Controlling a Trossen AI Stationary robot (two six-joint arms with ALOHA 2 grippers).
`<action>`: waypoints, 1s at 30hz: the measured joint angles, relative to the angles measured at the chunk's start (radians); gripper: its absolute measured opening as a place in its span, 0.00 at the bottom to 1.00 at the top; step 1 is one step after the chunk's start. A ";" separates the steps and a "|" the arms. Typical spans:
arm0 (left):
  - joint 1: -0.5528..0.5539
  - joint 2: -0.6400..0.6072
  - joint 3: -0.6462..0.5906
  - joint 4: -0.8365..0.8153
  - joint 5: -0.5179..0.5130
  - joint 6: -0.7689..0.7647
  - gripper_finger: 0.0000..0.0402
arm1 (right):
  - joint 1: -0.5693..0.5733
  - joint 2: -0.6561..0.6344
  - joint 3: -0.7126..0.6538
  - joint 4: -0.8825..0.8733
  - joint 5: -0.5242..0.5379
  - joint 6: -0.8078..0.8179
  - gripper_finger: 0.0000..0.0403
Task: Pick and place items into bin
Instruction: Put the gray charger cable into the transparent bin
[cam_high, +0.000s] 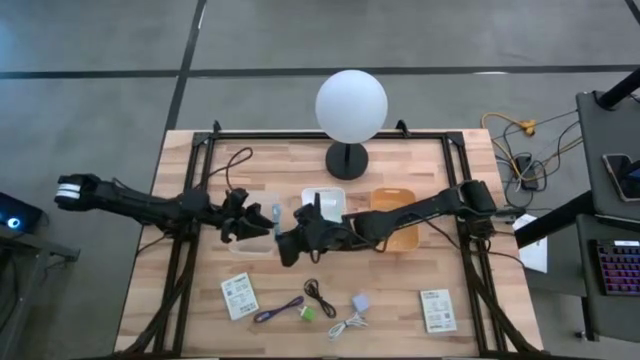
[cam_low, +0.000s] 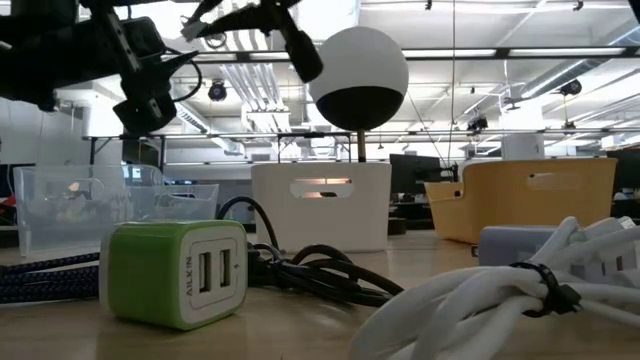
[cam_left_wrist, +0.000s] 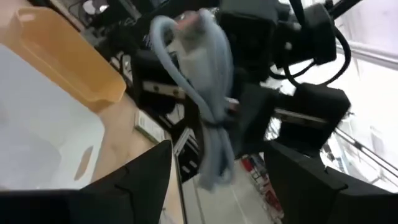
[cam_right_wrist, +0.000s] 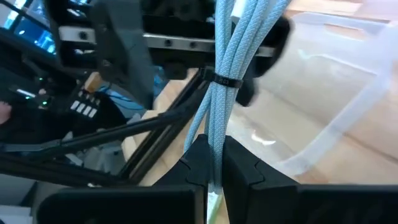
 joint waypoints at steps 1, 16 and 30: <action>0.000 0.019 0.000 0.027 -0.001 0.000 0.60 | -0.001 0.005 0.014 0.001 -0.008 -0.001 0.03; 0.000 0.208 0.073 0.191 -0.003 0.046 0.43 | -0.009 0.023 0.035 -0.030 -0.030 0.016 0.03; 0.002 0.179 0.055 0.095 0.006 0.080 0.04 | 0.011 0.021 0.052 -0.160 -0.116 0.064 0.15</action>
